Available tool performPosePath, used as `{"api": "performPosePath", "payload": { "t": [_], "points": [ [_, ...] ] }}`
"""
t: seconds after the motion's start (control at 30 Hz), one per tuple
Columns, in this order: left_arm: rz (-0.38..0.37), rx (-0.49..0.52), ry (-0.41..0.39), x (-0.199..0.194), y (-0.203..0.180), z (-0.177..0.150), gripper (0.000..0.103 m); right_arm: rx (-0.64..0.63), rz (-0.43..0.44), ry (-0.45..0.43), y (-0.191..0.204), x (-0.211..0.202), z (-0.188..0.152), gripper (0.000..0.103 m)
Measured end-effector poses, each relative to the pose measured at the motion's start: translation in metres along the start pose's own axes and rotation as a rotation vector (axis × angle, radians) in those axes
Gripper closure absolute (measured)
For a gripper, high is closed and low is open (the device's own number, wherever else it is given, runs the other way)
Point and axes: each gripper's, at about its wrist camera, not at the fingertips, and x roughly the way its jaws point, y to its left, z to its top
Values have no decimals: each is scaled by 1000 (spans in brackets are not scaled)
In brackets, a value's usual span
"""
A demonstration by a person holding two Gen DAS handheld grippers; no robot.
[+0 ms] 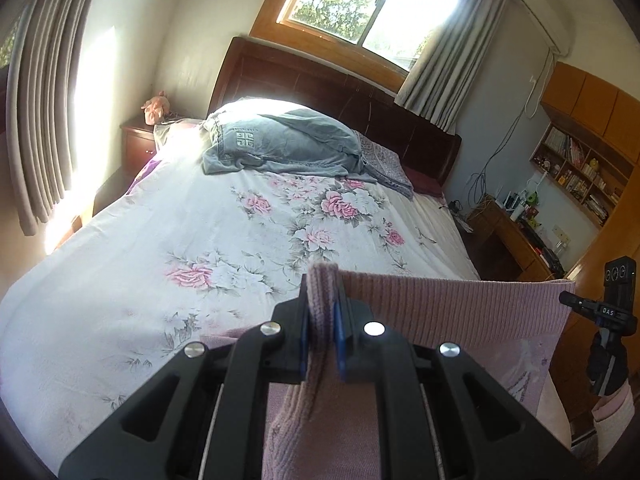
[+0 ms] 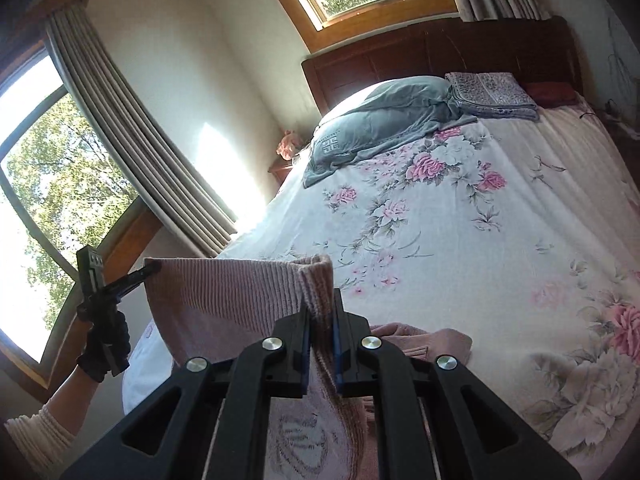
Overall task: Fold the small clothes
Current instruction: 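Grasp the ribbed hem with both tools and lift it toward the collar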
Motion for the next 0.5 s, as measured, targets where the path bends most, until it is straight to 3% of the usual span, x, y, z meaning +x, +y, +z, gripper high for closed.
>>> {"api": "performPosePath", "payload": {
  "t": [0.17, 0.3, 0.43, 0.5],
  "points": [
    [82, -43, 175, 78, 26, -17, 93, 60, -113, 132, -34, 73, -6, 95],
    [165, -95, 276, 115, 51, -40, 85, 86, -239, 257, -58, 120, -28, 94],
    [187, -167, 273, 107, 74, -51, 79, 113, -282, 324, -71, 137, -47, 82],
    [173, -181, 250, 90, 79, -54, 75, 106, -264, 307, -67, 125, -52, 77]
  ]
}}
